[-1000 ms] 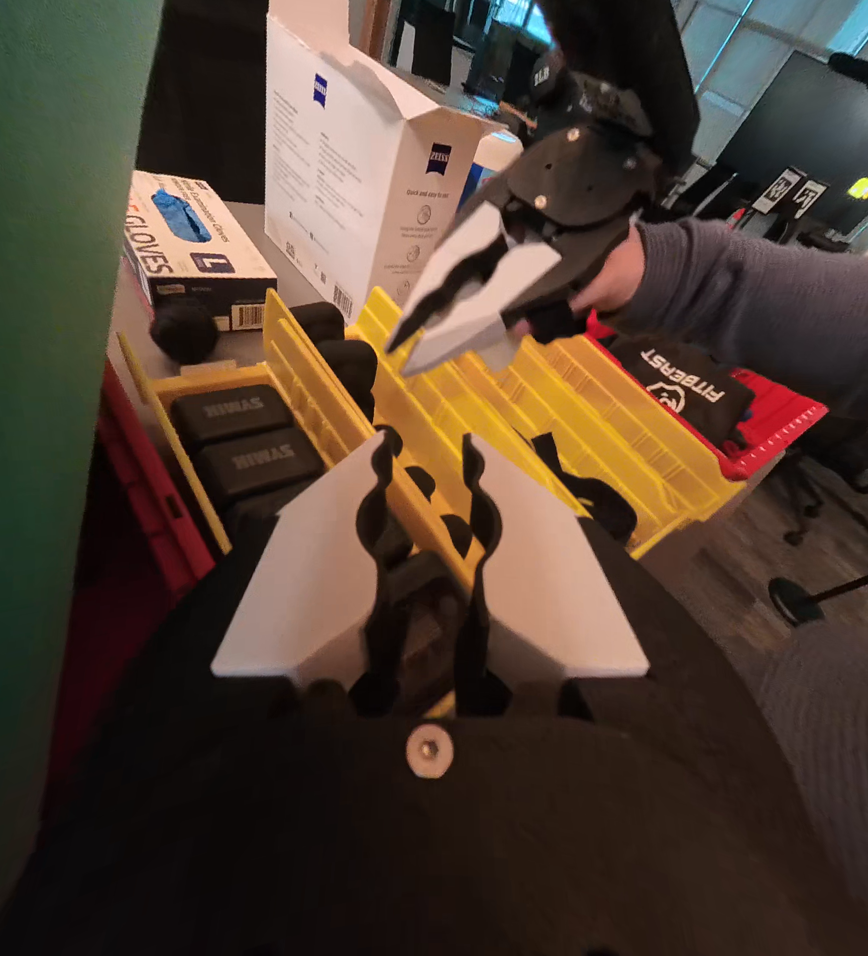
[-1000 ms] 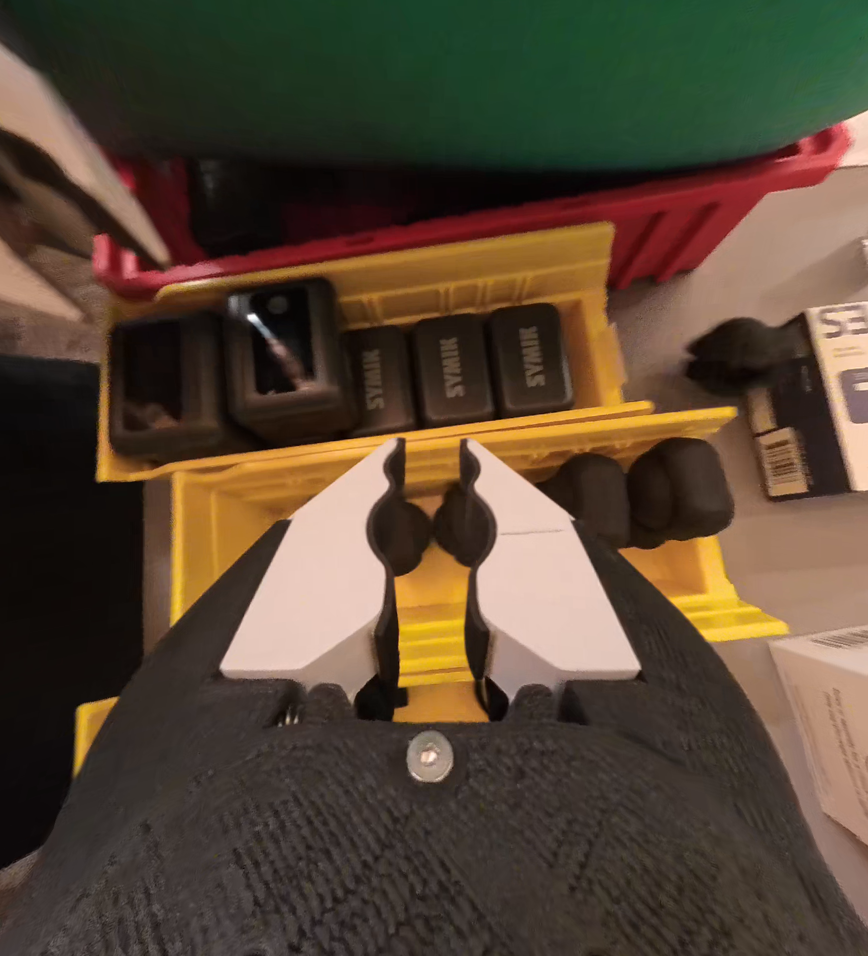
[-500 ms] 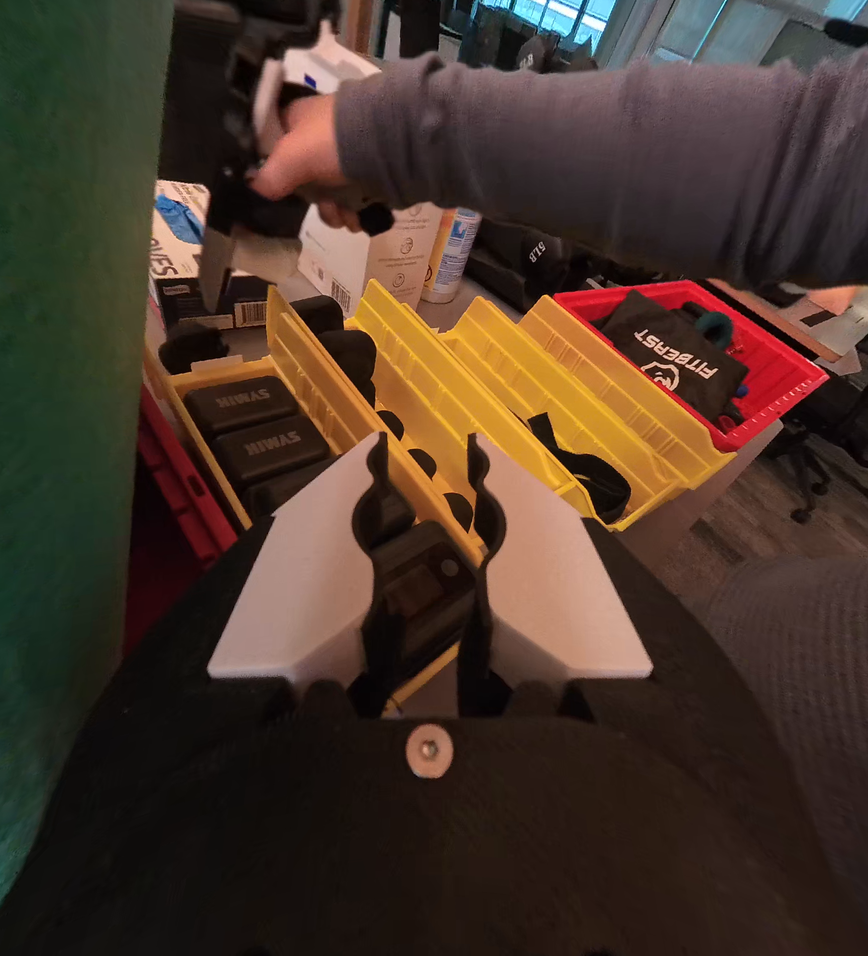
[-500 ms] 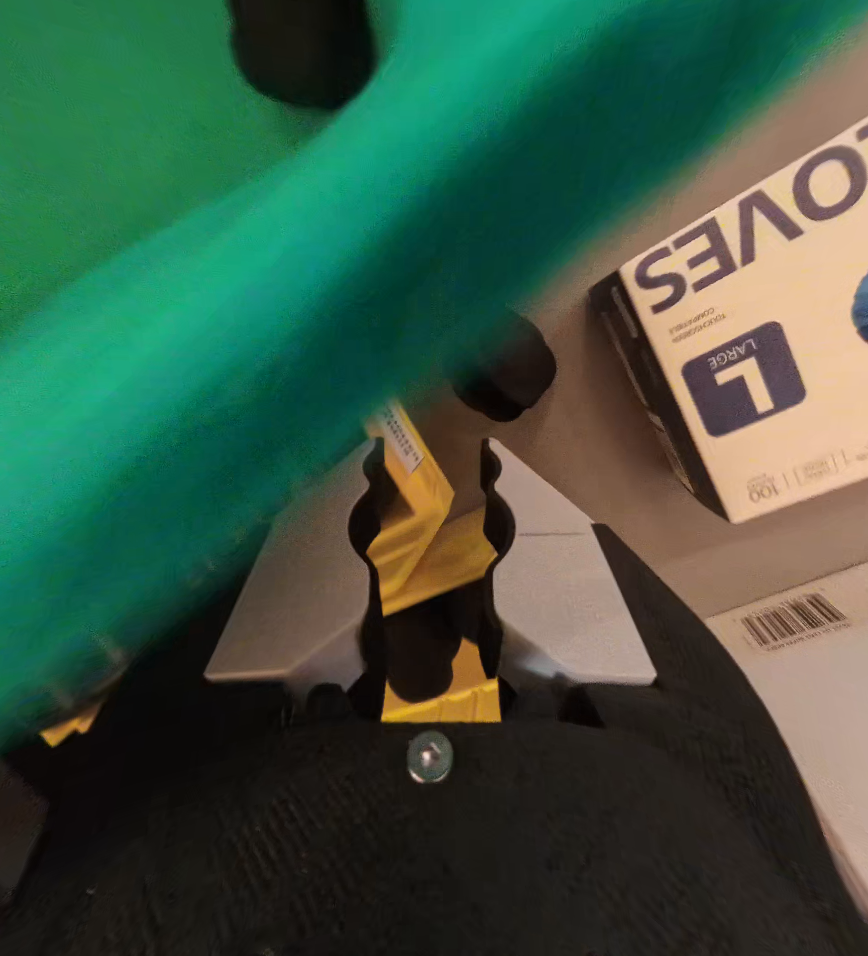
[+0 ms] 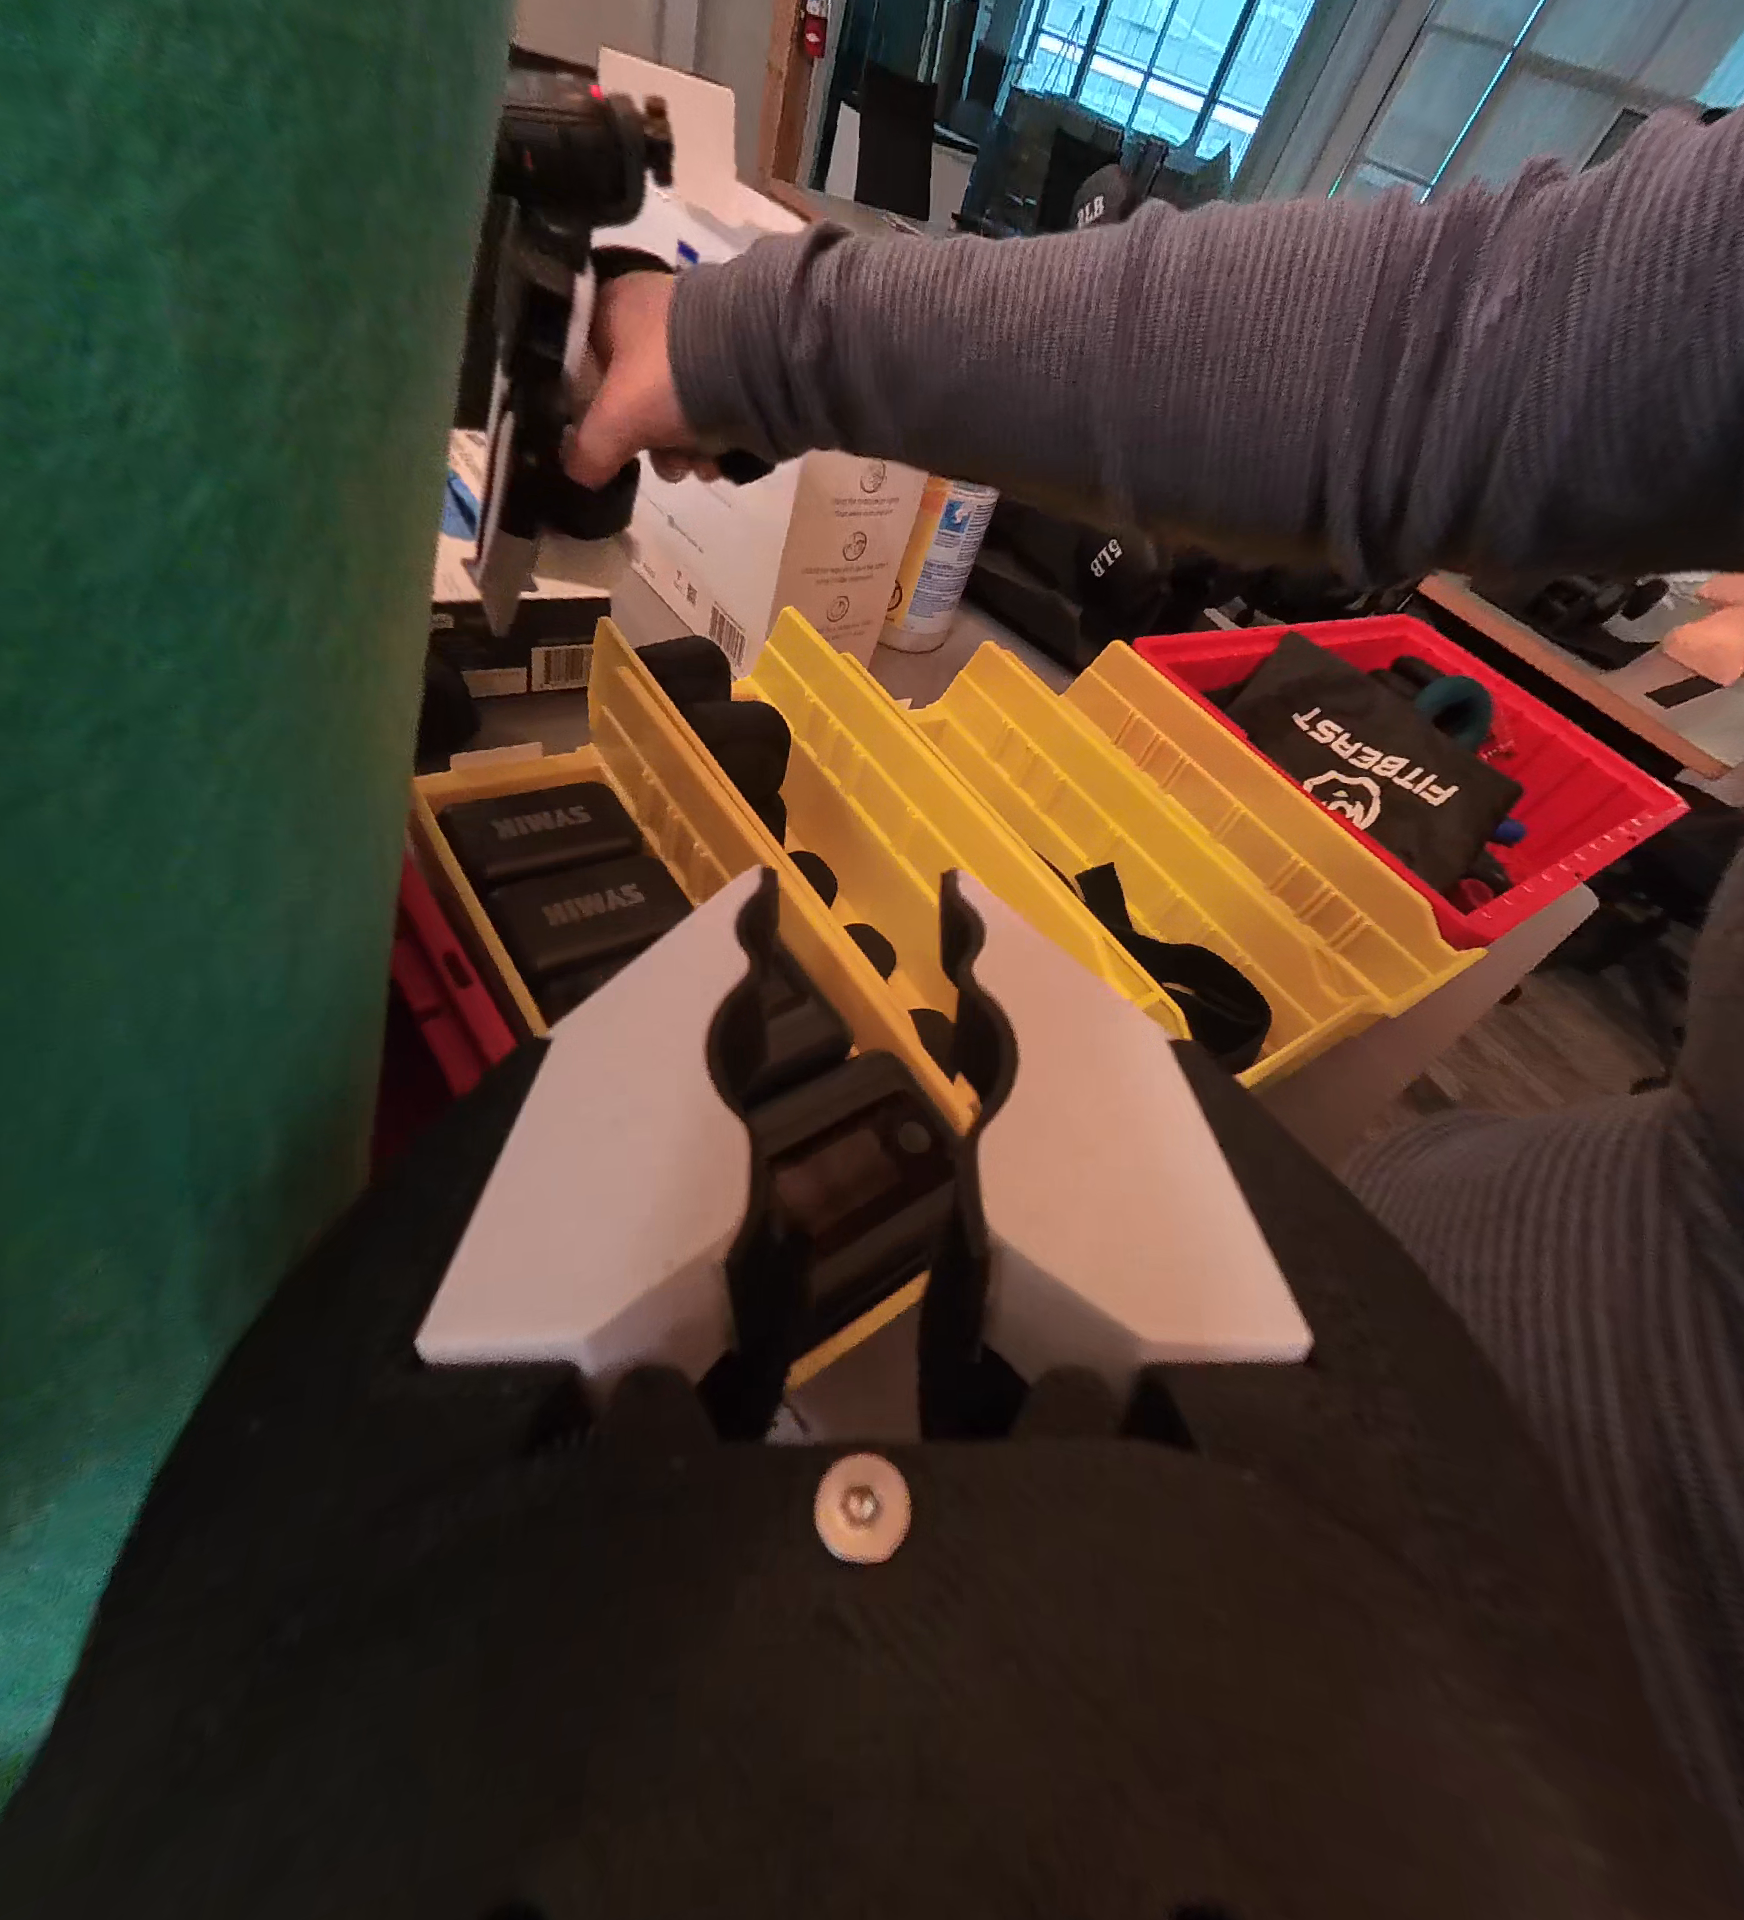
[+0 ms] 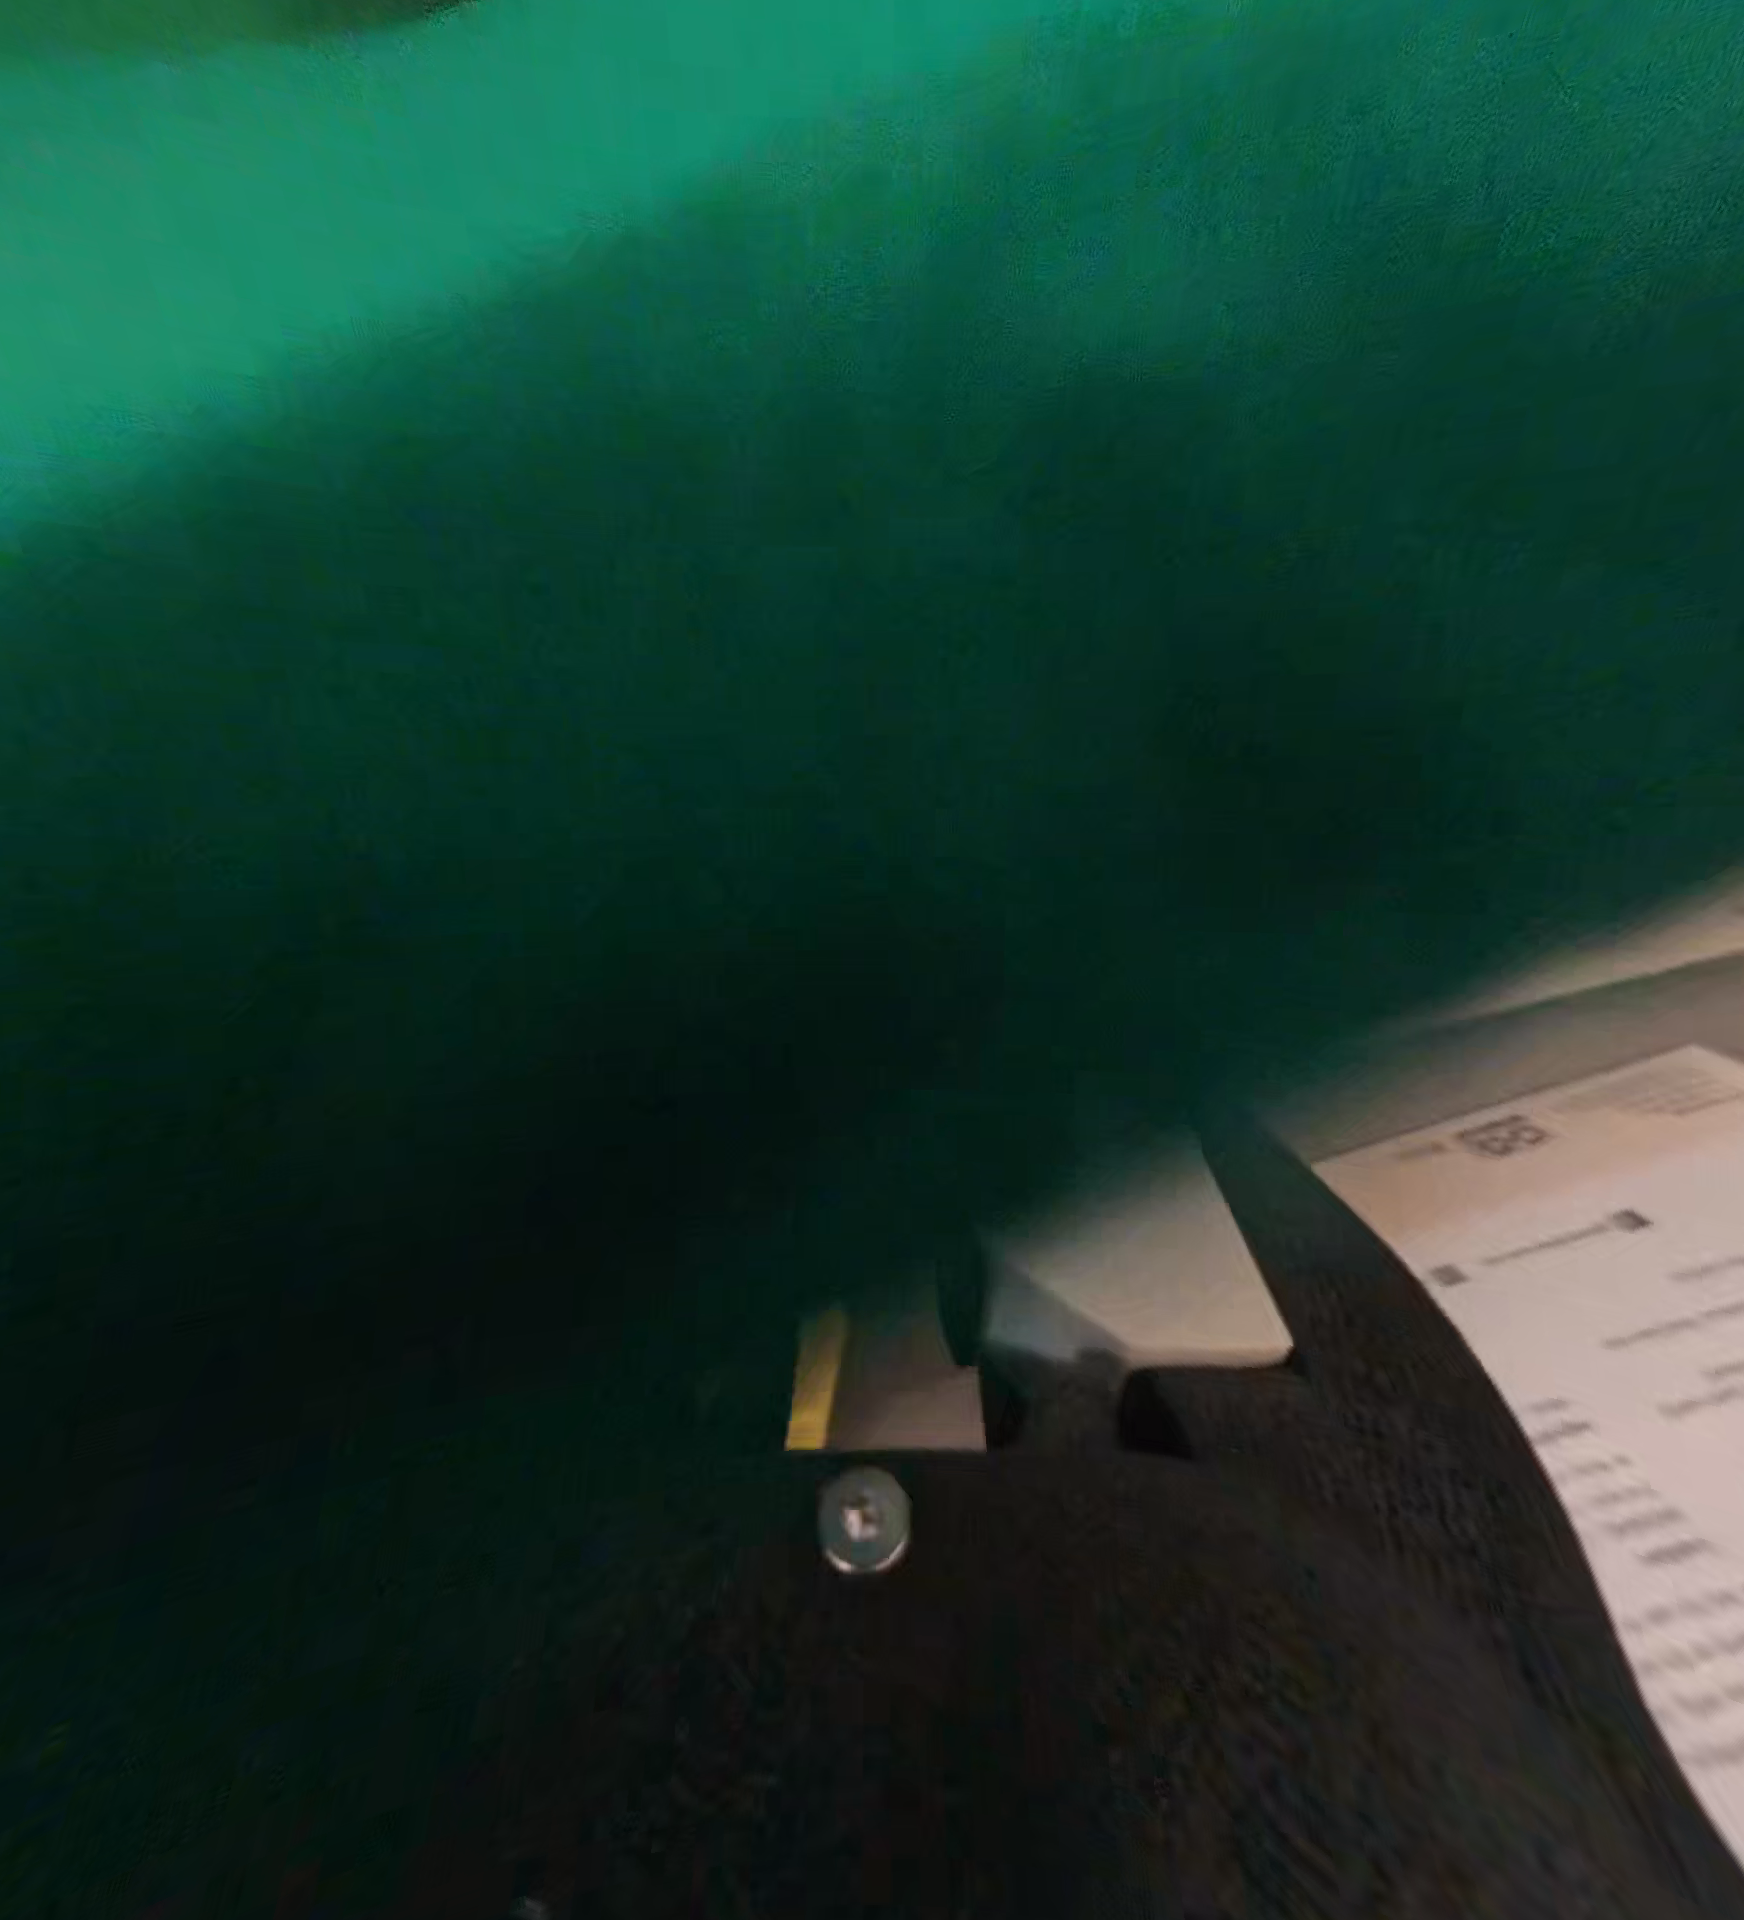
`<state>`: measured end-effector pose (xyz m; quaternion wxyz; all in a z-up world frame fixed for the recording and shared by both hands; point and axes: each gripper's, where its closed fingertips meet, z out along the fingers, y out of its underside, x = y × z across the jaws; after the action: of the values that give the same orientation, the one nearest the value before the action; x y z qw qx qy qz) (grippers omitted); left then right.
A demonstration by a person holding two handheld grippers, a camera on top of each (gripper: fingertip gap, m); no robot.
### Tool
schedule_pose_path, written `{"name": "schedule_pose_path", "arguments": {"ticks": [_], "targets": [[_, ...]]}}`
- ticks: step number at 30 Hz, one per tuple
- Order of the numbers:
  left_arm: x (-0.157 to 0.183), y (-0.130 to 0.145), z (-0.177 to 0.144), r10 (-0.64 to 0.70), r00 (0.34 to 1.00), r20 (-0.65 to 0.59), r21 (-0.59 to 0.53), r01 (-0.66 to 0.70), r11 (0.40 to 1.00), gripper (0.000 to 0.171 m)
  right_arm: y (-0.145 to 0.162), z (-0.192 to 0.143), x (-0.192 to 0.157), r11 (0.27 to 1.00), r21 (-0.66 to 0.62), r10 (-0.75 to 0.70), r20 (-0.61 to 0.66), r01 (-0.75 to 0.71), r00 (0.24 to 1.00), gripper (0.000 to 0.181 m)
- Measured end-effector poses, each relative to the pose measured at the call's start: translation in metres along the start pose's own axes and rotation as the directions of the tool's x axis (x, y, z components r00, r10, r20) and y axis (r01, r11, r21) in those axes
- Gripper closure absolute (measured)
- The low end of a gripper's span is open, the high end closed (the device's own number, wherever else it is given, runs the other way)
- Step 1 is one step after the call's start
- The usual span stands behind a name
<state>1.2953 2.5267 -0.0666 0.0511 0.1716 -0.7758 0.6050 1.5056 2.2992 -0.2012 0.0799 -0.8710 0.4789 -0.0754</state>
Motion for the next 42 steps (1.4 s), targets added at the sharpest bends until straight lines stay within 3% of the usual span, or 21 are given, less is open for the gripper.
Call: {"name": "schedule_pose_path", "arguments": {"ticks": [1, 3, 5, 8, 14, 17, 26, 29, 36, 37, 42], "targets": [[0.001, 0.002, 0.000, -0.004, 1.000, -0.005, -0.006, 0.004, 1.000, 0.141, 0.000, -0.001, 0.003, 0.999, 0.032, -0.037, -0.005, 0.037, 0.999, 0.163], [0.003, 0.005, 0.002, -0.004, 1.000, -0.009, -0.019, 0.003, 1.000, 0.141, -0.007, -0.003, 0.003, 0.978, 0.140, -0.156, -0.009, 0.156, 0.988, 0.166], [0.005, 0.007, 0.004, -0.003, 1.000, -0.012, -0.028, 0.002, 1.000, 0.141, -0.013, -0.004, -0.007, 0.908, 0.235, -0.347, -0.037, 0.346, 0.937, 0.165], [0.007, 0.007, 0.006, -0.015, 1.000, -0.017, -0.029, 0.015, 0.999, 0.141, -0.024, 0.001, -0.017, 0.803, 0.293, -0.505, -0.127, 0.519, 0.854, 0.148], [0.006, 0.009, 0.010, -0.039, 0.999, -0.006, -0.036, 0.039, 0.999, 0.141, -0.041, 0.007, -0.028, 0.742, 0.385, -0.560, -0.095, 0.549, 0.823, 0.144], [0.006, 0.006, 0.009, -0.035, 0.999, 0.002, -0.033, 0.035, 0.999, 0.141, -0.026, 0.010, -0.027, 0.750, 0.339, -0.596, -0.026, 0.568, 0.802, 0.146], [0.006, 0.002, 0.014, -0.041, 0.999, 0.003, -0.047, 0.041, 0.998, 0.141, -0.021, 0.041, -0.014, 0.734, 0.251, -0.630, -0.096, 0.631, 0.771, 0.130], [0.007, -0.001, 0.015, -0.028, 1.000, 0.007, -0.049, 0.028, 0.998, 0.141, -0.026, 0.052, -0.010, 0.738, 0.222, -0.624, -0.138, 0.638, 0.769, 0.142], [0.007, 0.002, 0.016, -0.049, 0.999, 0.007, -0.047, 0.049, 0.998, 0.141, -0.015, 0.056, -0.022, 0.755, 0.163, -0.641, -0.023, 0.635, 0.767, 0.161], [0.008, 0.002, 0.017, -0.049, 0.999, 0.003, -0.048, 0.049, 0.998, 0.141, -0.013, 0.056, -0.020, 0.763, 0.139, -0.635, -0.024, 0.632, 0.772, 0.177], [0.015, -0.002, 0.021, 0.000, 1.000, -0.029, -0.041, -0.001, 0.999, 0.142, -0.011, 0.040, -0.018, 0.796, 0.156, -0.581, -0.077, 0.585, 0.810, 0.178]]}}
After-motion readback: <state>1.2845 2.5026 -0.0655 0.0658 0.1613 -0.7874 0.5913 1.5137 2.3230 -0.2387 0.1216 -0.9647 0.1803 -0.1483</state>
